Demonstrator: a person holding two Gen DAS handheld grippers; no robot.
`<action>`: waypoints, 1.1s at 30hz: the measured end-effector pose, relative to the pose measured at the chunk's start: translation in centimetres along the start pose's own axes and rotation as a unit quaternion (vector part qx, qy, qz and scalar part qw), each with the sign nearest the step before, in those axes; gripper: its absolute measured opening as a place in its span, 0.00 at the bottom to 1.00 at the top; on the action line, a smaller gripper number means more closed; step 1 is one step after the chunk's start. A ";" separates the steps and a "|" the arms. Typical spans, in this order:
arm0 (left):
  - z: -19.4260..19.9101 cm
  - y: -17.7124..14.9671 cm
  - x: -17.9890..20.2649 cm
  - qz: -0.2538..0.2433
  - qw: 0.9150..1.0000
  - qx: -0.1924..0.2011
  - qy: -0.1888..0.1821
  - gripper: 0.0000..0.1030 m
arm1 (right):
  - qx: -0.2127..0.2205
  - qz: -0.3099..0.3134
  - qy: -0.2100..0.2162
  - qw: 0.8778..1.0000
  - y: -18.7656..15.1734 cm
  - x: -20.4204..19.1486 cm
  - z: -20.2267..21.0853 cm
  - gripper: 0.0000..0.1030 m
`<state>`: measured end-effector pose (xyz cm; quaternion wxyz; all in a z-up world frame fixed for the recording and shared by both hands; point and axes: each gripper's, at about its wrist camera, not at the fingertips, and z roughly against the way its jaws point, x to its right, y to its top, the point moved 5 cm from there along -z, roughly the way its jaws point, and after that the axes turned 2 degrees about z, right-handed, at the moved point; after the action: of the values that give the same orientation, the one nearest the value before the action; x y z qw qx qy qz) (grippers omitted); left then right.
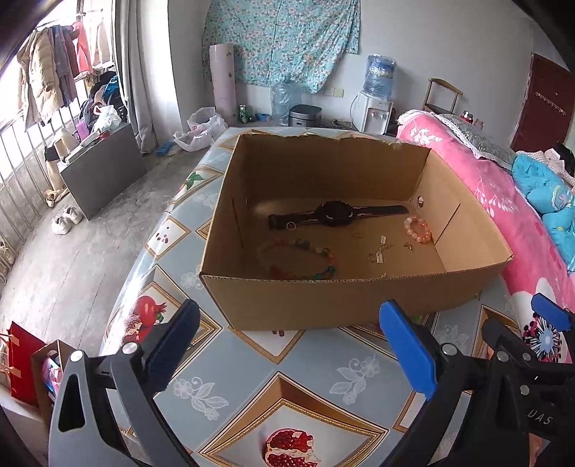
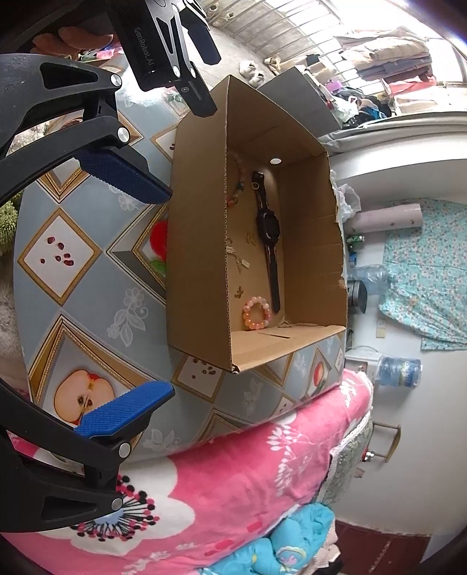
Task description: Organize jewelry
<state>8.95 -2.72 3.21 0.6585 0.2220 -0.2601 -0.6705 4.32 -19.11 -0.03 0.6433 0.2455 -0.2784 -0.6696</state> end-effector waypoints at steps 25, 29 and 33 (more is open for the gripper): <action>-0.6 -0.4 0.5 -0.010 1.000 -0.008 -0.010 0.95 | -0.001 -0.005 -0.006 1.000 0.6 0.2 -0.3 0.92; -0.5 -0.4 0.6 -0.009 1.000 -0.010 -0.017 0.95 | 0.000 -0.005 -0.006 1.000 0.6 0.2 -0.4 0.92; -0.4 -0.5 0.8 -0.009 1.000 -0.008 -0.019 0.95 | -0.001 -0.005 -0.006 1.000 0.6 0.2 -0.3 0.92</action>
<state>8.86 -3.51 2.62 0.6489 0.2065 -0.2648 -0.6827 4.96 -19.33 0.11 0.6382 0.2425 -0.2802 -0.6748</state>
